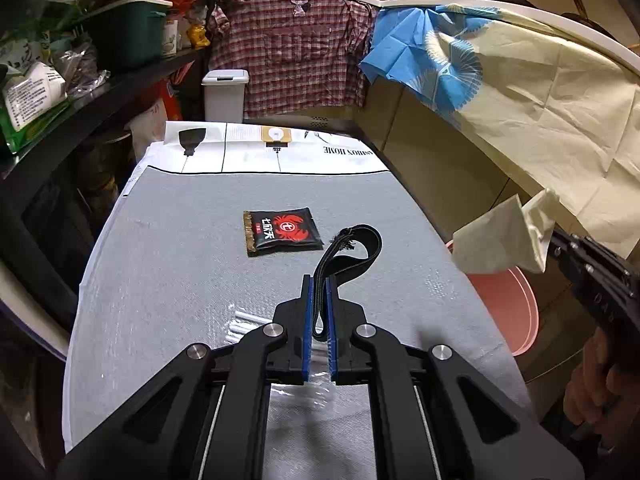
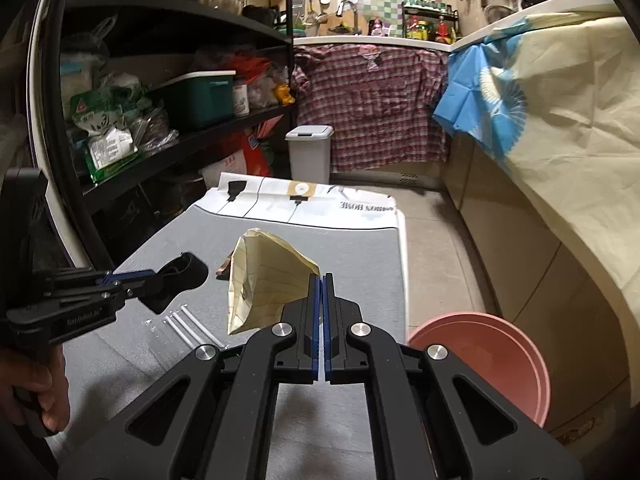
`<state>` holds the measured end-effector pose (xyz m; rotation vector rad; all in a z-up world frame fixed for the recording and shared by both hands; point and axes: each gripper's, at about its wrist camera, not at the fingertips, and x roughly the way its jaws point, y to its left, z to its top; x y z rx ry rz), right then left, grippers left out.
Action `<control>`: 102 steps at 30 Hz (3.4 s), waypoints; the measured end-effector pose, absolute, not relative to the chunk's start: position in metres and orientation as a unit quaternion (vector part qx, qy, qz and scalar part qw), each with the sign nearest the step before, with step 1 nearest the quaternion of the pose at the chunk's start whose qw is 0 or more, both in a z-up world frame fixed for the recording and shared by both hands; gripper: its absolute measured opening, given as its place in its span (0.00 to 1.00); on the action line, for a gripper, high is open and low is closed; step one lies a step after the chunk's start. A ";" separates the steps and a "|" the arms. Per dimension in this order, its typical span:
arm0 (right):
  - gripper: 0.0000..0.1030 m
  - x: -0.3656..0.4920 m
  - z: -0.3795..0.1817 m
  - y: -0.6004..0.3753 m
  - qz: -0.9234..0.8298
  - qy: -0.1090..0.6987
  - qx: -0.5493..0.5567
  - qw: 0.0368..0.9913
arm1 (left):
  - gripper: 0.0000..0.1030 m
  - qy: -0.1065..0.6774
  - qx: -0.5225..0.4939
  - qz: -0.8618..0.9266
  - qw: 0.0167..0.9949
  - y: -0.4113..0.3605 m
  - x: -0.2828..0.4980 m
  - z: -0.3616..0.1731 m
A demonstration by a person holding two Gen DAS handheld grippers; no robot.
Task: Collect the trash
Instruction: 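Carry the cream paper with the right gripper and rubber band with the left gripper over the pink bin, then open both grippers to drop the paper and rubber band into the bin, then reach the left gripper to the clear straws while the right gripper approaches the snack packet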
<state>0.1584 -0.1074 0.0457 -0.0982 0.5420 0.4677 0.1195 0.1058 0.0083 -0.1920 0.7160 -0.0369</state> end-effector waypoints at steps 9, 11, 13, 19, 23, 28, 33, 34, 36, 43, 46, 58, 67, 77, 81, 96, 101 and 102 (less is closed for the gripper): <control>0.01 0.152 0.067 -0.156 0.204 0.263 -0.032 0.942 | 0.06 0.341 -0.086 -0.032 0.935 0.084 0.105 0.016; 0.01 0.152 0.070 -0.170 0.195 0.260 -0.033 0.945 | 0.06 0.341 -0.089 -0.035 0.935 0.080 0.103 0.017; 0.01 0.152 0.071 -0.181 0.186 0.259 -0.035 0.947 | 0.06 0.340 -0.092 -0.040 0.935 0.076 0.100 0.019; 0.01 0.156 0.066 -0.220 0.157 0.264 -0.016 0.951 | 0.06 0.336 -0.086 -0.049 0.937 0.060 0.095 0.021; 0.01 0.160 0.061 -0.239 0.139 0.266 -0.002 0.954 | 0.06 0.339 -0.083 -0.057 0.936 0.049 0.094 0.021; 0.01 0.167 0.050 -0.261 0.117 0.278 0.020 0.953 | 0.06 0.344 -0.068 -0.073 0.934 0.028 0.097 0.022; 0.01 0.175 0.043 -0.280 0.094 0.288 0.038 0.952 | 0.06 0.351 -0.067 -0.092 0.929 0.003 0.108 0.022; 0.01 0.176 0.041 -0.283 0.089 0.290 0.039 0.952 | 0.06 0.352 -0.068 -0.095 0.929 -0.002 0.110 0.021; 0.01 0.179 0.037 -0.287 0.082 0.295 0.039 0.951 | 0.06 0.354 -0.067 -0.102 0.927 -0.013 0.116 0.021; 0.01 0.186 0.028 -0.300 0.068 0.303 0.041 0.950 | 0.06 0.353 -0.063 -0.121 0.926 -0.056 0.146 0.025; 0.01 0.193 0.024 -0.305 0.065 0.311 0.046 0.947 | 0.06 0.355 -0.063 -0.129 0.924 -0.072 0.160 0.025; 0.01 0.210 0.008 -0.310 0.062 0.332 0.053 0.940 | 0.06 0.384 -0.058 -0.141 0.911 -0.109 0.205 0.006; 0.02 0.219 0.002 -0.309 0.061 0.341 0.052 0.936 | 0.07 0.399 -0.059 -0.146 0.903 -0.117 0.219 -0.007; 0.45 0.226 -0.007 -0.310 0.043 0.359 0.054 0.931 | 0.32 0.398 -0.071 -0.156 0.901 -0.110 0.215 -0.010; 0.45 0.225 -0.007 -0.306 0.046 0.359 0.045 0.931 | 0.32 0.393 -0.076 -0.149 0.904 -0.100 0.205 -0.007; 0.45 0.202 0.013 -0.281 0.084 0.328 0.014 0.941 | 0.32 0.370 -0.097 -0.021 0.924 0.004 0.119 -0.004; 0.45 0.192 0.022 -0.264 0.098 0.317 0.007 0.943 | 0.32 0.368 -0.107 0.050 0.922 0.045 0.088 -0.025; 0.45 0.191 0.023 -0.261 0.101 0.315 0.006 0.944 | 0.33 0.371 -0.110 0.061 0.920 0.052 0.084 -0.030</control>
